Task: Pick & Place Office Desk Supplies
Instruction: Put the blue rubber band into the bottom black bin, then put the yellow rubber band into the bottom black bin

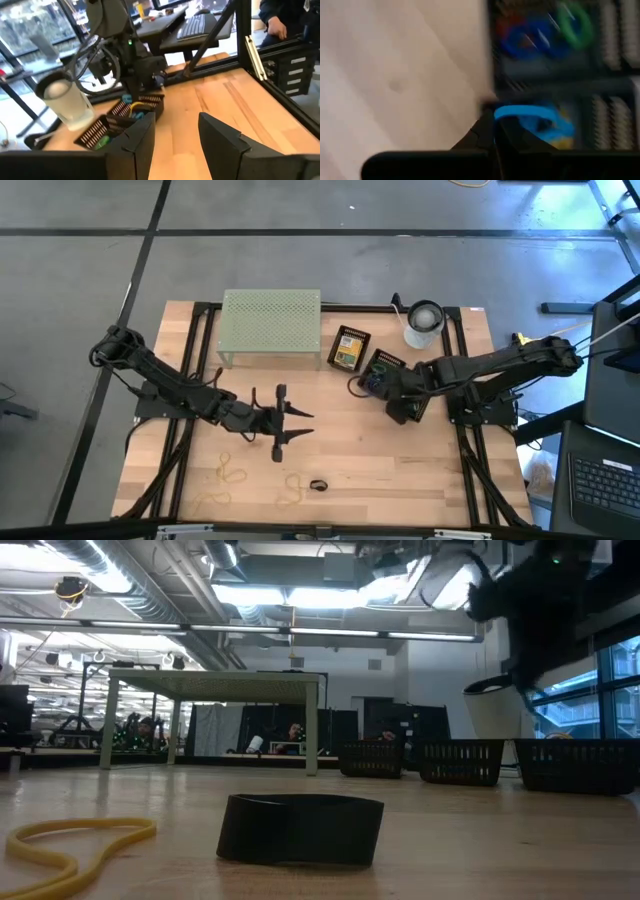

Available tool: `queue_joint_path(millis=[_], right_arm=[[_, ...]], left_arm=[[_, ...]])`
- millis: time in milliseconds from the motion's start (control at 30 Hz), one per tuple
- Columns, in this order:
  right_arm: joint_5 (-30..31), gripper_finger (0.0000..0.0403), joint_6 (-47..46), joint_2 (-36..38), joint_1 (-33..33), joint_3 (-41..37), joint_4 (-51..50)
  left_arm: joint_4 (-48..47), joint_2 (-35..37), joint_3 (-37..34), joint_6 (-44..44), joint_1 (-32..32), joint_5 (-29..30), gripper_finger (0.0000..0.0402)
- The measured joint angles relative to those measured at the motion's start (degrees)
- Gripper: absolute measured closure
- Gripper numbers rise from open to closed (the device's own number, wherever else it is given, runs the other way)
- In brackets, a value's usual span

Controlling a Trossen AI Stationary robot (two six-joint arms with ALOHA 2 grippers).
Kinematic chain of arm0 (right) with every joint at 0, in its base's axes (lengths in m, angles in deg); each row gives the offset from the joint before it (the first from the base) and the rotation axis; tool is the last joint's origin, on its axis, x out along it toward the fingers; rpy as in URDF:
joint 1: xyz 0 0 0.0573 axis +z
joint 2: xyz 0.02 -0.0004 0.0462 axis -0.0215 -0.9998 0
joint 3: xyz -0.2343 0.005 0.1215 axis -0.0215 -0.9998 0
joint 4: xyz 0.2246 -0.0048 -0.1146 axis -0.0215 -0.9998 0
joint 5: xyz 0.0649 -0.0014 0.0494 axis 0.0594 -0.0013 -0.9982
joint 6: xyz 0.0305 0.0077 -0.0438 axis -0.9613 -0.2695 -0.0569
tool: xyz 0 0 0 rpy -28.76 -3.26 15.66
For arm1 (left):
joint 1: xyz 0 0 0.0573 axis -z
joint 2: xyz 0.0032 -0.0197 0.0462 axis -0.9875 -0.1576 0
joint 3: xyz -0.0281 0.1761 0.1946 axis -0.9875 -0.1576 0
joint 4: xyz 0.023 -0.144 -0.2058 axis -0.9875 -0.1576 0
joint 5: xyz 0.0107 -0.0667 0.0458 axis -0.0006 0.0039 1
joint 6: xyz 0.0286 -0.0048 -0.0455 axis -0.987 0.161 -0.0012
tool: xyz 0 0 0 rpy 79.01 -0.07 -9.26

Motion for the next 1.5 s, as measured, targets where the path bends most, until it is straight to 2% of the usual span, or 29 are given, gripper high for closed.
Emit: queue_joint_path(millis=[167,300,500,833,1033,1133,1267,1433,1500], right_arm=[[3.27,0.0398,-3.81,-0.24,0.00,0.00,-9.43],[7.83,0.0397,-6.31,-0.45,-0.02,0.00,-12.95],[7.35,0.0387,-6.54,-0.44,-0.78,0.00,-13.14],[5.93,0.0288,-6.35,-0.46,-0.98,0.00,-14.96],[5.93,0.0219,-6.44,-0.46,-0.98,0.00,-15.02],[5.93,0.0189,-6.50,-0.46,-0.98,0.00,-15.02],[5.93,0.0159,-6.50,-0.46,-0.98,0.00,-15.00],[5.90,0.0142,-6.50,-0.46,-0.98,0.00,-15.00],[5.91,0.0140,-6.50,-0.46,-0.98,0.02,-14.98]], left_arm=[[-1.68,0.00,0.00,2.34,-0.02,0.02,0.0256],[-1.70,0.00,0.00,2.38,-0.02,0.02,0.0256],[-2.40,0.00,0.00,5.66,-0.02,-0.07,0.0256],[-9.76,0.00,0.00,15.51,2.18,-0.16,0.0256],[-22.80,0.00,0.00,26.87,5.52,-1.34,0.0256],[-31.32,0.00,0.00,34.51,7.12,-6.46,0.0256],[-41.55,0.00,0.00,45.22,8.48,-17.80,0.0256],[-52.41,0.00,0.00,53.90,10.71,-32.12,0.0256],[-55.71,0.00,0.00,55.75,12.23,-35.52,0.0256]])
